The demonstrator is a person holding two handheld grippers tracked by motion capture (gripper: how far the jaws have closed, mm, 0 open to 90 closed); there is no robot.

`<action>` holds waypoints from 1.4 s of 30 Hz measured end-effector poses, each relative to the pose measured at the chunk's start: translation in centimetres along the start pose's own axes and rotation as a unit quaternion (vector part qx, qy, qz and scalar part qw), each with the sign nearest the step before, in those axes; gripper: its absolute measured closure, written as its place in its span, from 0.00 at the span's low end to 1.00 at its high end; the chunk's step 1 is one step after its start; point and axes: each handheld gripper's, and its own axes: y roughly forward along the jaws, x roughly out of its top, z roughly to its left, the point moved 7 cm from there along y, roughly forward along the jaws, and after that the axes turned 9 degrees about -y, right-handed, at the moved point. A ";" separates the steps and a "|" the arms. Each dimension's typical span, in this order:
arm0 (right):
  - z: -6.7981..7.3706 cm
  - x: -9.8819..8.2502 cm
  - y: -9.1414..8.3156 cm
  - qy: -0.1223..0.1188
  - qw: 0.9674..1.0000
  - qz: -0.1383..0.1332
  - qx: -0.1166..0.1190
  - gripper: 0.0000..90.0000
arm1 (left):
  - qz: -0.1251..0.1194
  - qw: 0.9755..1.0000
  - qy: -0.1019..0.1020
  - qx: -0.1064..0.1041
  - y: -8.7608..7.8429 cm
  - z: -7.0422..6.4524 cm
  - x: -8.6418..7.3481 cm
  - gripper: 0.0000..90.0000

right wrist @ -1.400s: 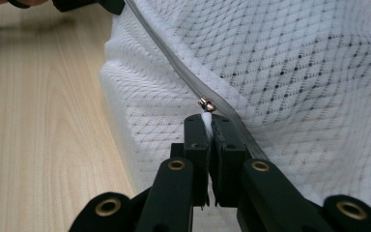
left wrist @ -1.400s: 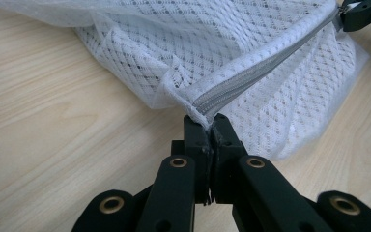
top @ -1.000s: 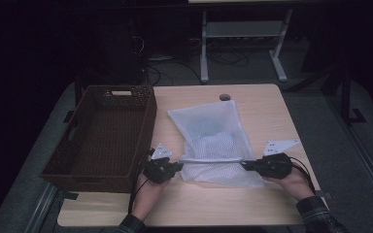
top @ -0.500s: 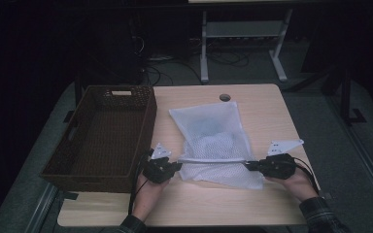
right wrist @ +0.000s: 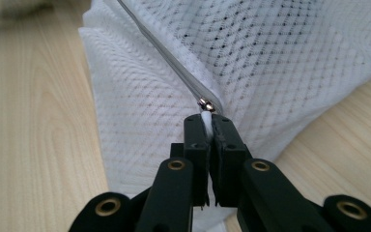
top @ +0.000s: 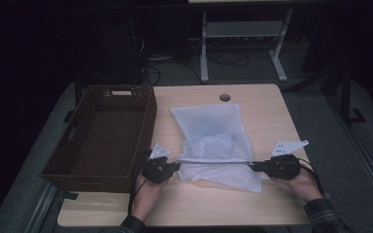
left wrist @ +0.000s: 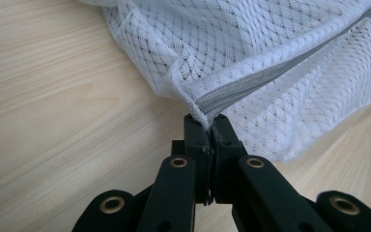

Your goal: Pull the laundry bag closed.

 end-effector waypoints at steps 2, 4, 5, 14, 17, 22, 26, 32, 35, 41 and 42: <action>-0.1 -0.1 -0.1 0.000 1.000 -0.003 0.002 0.96 | 0.002 1.000 -0.001 -0.003 0.0 0.0 0.0 0.99; -0.1 -0.1 -0.1 -0.001 1.000 -0.001 0.001 0.96 | 0.003 1.000 0.000 0.000 0.1 -0.1 -0.1 0.99; -0.1 -0.1 -0.2 -0.002 1.000 0.000 0.000 0.96 | 0.004 1.000 -0.001 -0.001 0.1 -0.1 -0.1 0.99; -0.8 -0.8 -0.5 -0.006 1.000 0.019 -0.013 0.96 | 0.002 1.000 -0.018 0.001 -0.3 0.7 -0.1 0.99; -1.3 -1.3 -1.1 0.016 1.000 0.001 -0.009 0.96 | 0.006 1.000 -0.014 -0.009 -0.1 0.2 -0.3 0.99; -1.6 -1.3 -1.4 0.016 1.000 0.001 -0.020 0.96 | 0.005 1.000 -0.008 -0.006 0.0 0.0 -0.2 0.99; -1.6 -1.5 -1.1 0.015 1.000 0.006 -0.021 0.96 | 0.006 1.000 -0.005 -0.005 0.2 0.1 -0.3 0.98; -1.5 -1.6 -1.0 0.015 0.999 0.004 -0.028 0.81 | 0.011 1.000 0.002 -0.002 0.3 0.0 -0.3 0.77; -1.4 -1.4 -1.0 0.018 0.999 -0.001 -0.032 0.70 | 0.013 1.000 0.011 0.002 0.2 -0.1 -0.3 0.62; -1.3 -0.9 -1.1 0.021 0.999 -0.014 -0.042 0.48 | 0.013 0.999 0.030 -0.003 -0.1 -0.3 -0.1 0.40; -1.2 -0.9 -1.2 0.023 0.999 -0.014 -0.043 0.46 | 0.014 0.999 0.033 -0.006 -0.1 -0.4 -0.1 0.38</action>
